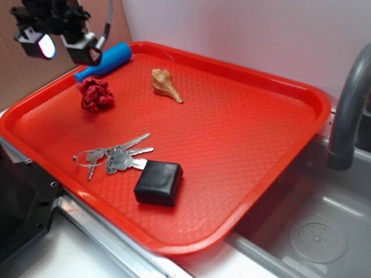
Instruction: Grab the red paper.
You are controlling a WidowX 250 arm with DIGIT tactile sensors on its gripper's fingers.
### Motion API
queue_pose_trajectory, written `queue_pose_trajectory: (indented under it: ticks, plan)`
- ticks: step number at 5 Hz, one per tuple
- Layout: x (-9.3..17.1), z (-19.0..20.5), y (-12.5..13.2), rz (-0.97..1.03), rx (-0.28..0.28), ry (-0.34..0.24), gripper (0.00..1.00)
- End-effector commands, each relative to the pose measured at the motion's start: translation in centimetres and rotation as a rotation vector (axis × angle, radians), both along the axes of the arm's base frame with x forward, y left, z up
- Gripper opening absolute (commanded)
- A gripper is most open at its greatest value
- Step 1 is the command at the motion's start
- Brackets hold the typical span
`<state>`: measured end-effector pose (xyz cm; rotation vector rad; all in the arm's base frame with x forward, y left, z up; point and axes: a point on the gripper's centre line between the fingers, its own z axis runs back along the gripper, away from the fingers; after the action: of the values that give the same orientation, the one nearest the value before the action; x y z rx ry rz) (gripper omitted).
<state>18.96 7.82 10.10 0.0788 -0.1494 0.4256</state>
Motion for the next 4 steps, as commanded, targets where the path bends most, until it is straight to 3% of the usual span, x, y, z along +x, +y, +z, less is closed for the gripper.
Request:
queue_pose_trajectory:
  ticks: [1, 3, 4]
  plan:
    - [2.1, -3.1, 1.4, -0.001, -0.034, -0.026, 1.0]
    - [2.6, -7.7, -0.1, -0.094, -0.046, 0.093, 1.0]
    - [2.5, -8.2, 0.0, -0.091, -0.005, 0.113, 0.0]
